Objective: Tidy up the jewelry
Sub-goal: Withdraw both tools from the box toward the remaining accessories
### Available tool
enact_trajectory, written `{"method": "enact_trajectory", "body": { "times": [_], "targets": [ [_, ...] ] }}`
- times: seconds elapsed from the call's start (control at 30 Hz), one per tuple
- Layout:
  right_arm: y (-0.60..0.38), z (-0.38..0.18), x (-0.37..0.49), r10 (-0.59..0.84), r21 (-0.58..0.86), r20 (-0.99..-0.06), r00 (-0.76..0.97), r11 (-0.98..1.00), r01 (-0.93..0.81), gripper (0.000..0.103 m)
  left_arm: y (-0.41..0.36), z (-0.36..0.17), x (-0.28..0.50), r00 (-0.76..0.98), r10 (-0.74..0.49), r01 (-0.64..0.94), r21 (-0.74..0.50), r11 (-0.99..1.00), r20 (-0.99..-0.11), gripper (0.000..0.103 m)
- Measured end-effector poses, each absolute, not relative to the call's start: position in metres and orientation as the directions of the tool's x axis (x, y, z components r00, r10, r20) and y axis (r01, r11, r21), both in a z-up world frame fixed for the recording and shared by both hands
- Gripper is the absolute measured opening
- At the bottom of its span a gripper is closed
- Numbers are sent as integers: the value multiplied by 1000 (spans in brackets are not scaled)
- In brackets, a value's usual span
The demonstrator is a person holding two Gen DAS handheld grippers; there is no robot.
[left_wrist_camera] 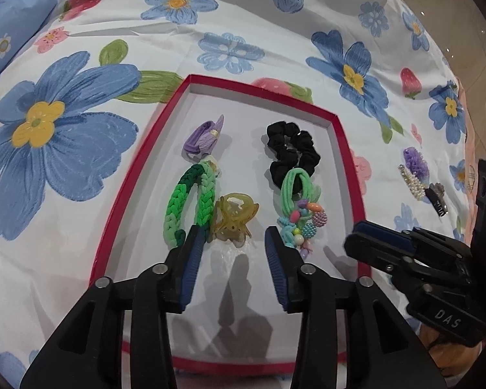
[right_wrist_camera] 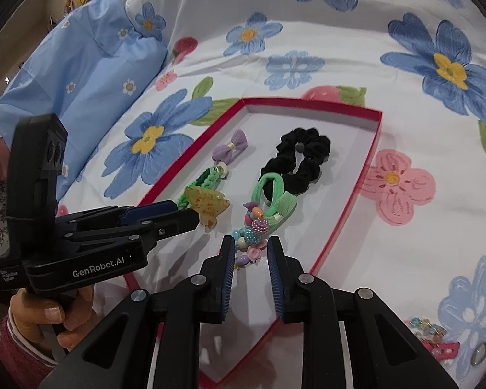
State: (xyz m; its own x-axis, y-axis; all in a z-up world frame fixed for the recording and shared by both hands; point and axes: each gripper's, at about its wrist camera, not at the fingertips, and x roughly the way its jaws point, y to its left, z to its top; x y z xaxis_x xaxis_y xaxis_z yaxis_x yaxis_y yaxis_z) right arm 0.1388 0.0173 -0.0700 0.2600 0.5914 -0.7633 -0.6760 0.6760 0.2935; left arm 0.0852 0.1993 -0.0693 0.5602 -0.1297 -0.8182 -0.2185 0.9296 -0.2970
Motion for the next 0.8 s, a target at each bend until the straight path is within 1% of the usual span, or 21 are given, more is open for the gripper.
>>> {"method": "enact_trajectory", "body": {
  "times": [0.03, 0.07, 0.1, 0.17, 0.23, 0.33, 0.8],
  "targets": [
    [13, -66, 137, 595, 295, -758, 268, 678, -673, 26, 200, -67, 82, 565, -128, -221, -299, 928, -815, 44],
    [10, -64, 135, 598, 295, -753, 275, 680, -671, 30, 199, -64, 79, 573, -126, -225, -303, 926, -810, 46],
    [5, -60, 132, 602, 297, -747, 284, 683, -668, 34, 199, -60, 75, 580, -129, -228, -312, 922, -804, 47],
    [-8, -55, 128, 608, 304, -735, 299, 690, -657, 37, 197, -54, 70, 592, -136, -227, -327, 917, -794, 47],
    [-20, -51, 124, 608, 306, -728, 317, 702, -643, 37, 192, -48, 66, 602, -142, -221, -334, 916, -786, 48],
    [-42, -46, 117, 604, 309, -717, 347, 722, -619, 37, 181, -39, 60, 615, -160, -201, -350, 915, -772, 52],
    [-163, -27, 89, 530, 311, -682, 504, 834, -456, 38, 98, -23, 52, 586, -268, -41, -359, 933, -765, 54]
  ]
}}
